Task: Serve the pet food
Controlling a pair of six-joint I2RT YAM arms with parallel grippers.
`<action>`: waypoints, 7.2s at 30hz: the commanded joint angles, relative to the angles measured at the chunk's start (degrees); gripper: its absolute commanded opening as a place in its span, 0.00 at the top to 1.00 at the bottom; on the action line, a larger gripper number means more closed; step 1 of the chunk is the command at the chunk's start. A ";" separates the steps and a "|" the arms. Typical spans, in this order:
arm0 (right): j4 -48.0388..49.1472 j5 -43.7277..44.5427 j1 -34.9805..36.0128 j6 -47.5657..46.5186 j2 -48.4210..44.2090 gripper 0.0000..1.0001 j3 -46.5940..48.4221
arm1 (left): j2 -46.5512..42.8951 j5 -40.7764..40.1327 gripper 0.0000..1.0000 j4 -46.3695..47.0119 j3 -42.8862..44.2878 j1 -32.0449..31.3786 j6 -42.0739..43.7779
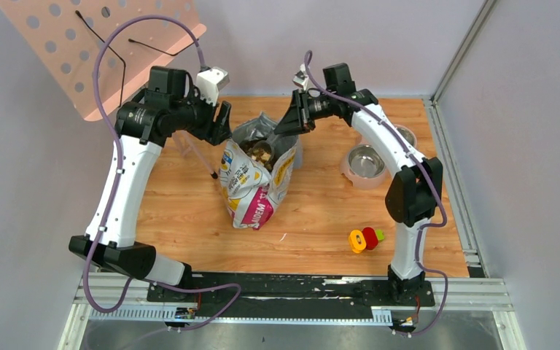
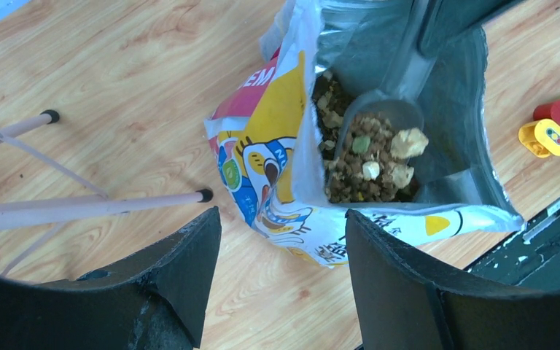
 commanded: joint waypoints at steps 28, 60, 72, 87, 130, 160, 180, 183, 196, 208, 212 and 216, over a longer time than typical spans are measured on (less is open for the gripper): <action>1.72 11.15 -6.81 3.73 -6.03 1.00 2.74 | 3.46 8.54 0.29 -7.22 6.13 -2.40 13.56; 15.11 -8.86 -11.97 22.46 -7.20 1.00 -6.10 | 3.14 7.67 0.29 -11.61 4.91 -2.73 20.41; 64.21 -15.92 -15.08 57.27 -8.16 1.00 -31.12 | 3.47 6.00 0.30 -13.02 5.86 -2.76 21.58; 51.45 -15.85 -15.89 46.80 -13.77 1.00 -26.11 | 2.56 9.12 0.30 -10.09 4.89 -2.77 20.77; 58.85 -11.33 -59.24 40.02 -27.48 1.00 -58.19 | 10.82 15.14 0.30 -4.41 10.64 -2.77 14.38; 39.66 -1.54 -67.12 13.30 -31.14 1.00 -62.94 | 7.34 17.71 0.29 -2.73 11.84 -3.10 11.81; 23.28 13.29 -61.14 -0.37 -32.55 1.00 -54.57 | 5.30 18.03 0.29 -2.82 9.51 -3.09 12.48; 21.51 15.50 -59.50 -2.88 -32.98 1.00 -53.49 | 5.60 18.65 0.29 -2.74 9.57 -3.12 12.16; 16.24 26.19 -48.62 -15.24 -34.22 1.00 -47.51 | 6.79 20.30 0.28 -1.85 11.33 -3.29 10.55; 7.69 31.44 -41.85 -23.97 -37.36 1.00 -36.88 | 5.70 19.49 0.28 -2.59 10.64 -3.38 12.02; 4.11 27.49 -38.59 -23.47 -38.97 1.00 -25.97 | 5.27 18.79 0.27 -2.54 10.59 -3.39 12.13; 2.30 23.66 -33.92 -19.71 -38.06 1.00 -15.78 | 5.70 17.12 0.26 -2.18 12.59 -3.37 11.77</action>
